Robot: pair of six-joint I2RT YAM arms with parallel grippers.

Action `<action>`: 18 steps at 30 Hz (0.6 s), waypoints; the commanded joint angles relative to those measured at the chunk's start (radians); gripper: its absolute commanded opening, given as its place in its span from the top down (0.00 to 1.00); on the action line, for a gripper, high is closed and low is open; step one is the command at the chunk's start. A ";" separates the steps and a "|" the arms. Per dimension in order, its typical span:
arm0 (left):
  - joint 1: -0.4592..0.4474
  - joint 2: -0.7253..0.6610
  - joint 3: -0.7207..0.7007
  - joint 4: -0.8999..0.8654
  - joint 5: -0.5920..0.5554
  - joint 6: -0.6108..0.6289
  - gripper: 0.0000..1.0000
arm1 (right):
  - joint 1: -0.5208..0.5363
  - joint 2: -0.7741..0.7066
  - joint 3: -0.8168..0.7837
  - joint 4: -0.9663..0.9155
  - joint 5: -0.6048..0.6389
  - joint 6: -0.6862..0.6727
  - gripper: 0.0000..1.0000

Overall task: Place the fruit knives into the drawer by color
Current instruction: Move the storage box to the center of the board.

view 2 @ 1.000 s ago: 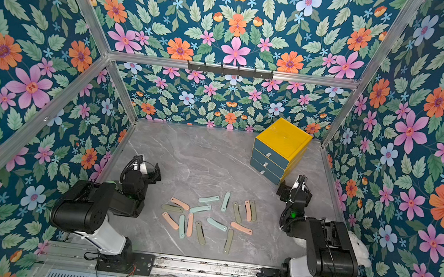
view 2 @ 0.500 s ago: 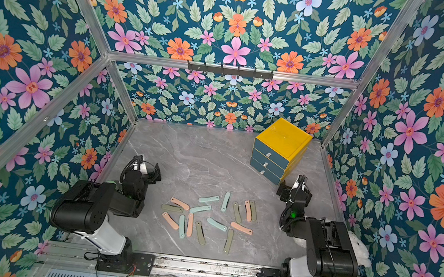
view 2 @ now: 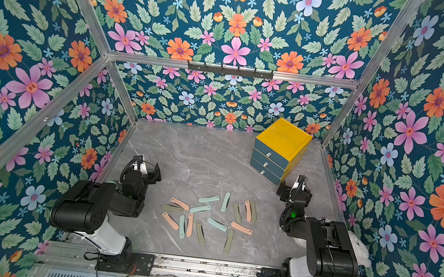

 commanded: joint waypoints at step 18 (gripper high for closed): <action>-0.057 -0.347 0.216 -0.379 -0.276 -0.420 0.01 | 0.006 -0.426 0.164 -0.538 0.024 0.423 0.01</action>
